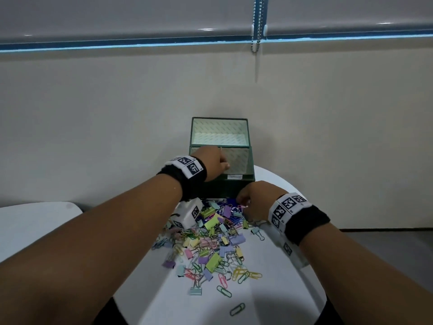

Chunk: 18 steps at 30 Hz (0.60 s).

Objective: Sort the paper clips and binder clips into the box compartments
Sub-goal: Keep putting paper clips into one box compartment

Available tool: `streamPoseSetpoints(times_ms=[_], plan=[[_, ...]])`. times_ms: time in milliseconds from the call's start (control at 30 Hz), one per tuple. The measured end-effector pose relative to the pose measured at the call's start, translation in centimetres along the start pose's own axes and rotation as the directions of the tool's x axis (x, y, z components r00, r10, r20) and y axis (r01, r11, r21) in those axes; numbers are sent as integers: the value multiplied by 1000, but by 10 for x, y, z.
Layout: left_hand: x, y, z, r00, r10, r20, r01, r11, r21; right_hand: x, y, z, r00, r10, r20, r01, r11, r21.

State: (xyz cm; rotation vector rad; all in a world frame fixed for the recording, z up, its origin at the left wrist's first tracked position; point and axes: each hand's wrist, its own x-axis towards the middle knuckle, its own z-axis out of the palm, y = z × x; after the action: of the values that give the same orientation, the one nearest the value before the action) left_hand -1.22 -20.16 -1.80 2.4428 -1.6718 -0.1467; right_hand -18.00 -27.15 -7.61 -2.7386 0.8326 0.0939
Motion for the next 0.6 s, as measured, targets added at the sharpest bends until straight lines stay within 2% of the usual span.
streamPoseSetpoints(times_ms=[100, 200, 233, 300, 367, 400, 467, 600], plan=[[-25, -12, -8, 998, 34, -60, -36, 998, -43, 5, 3, 4, 1000, -10, -4, 10, 1000, -5], [-62, -30, -15, 996, 13, -85, -21, 995, -94, 7, 4, 7, 1000, -27, -5, 27, 1000, -11], [-77, -37, -17, 999, 0, -40, -3, 997, -72, 7, 4, 8, 999, -36, -9, 36, 999, -14], [-103, -50, -20, 991, -48, 123, 43, 998, 44, 6, 3, 9, 999, -50, -22, 50, 999, -13], [-128, -61, -18, 957, -123, 262, 89, 986, 139, 4, 1, 9, 998, -54, -27, 53, 998, -18], [-138, -65, -16, 943, -156, 295, 116, 982, 151, 4, 0, 9, 998, -58, -27, 57, 998, -22], [-157, -68, -12, 934, -181, 308, 135, 977, 165, 3, -2, 8, 998, -60, -13, 60, 998, -27], [-174, -66, 0, 944, -149, 295, 89, 974, 209, 0, -4, 6, 997, -75, -7, 75, 997, 21]])
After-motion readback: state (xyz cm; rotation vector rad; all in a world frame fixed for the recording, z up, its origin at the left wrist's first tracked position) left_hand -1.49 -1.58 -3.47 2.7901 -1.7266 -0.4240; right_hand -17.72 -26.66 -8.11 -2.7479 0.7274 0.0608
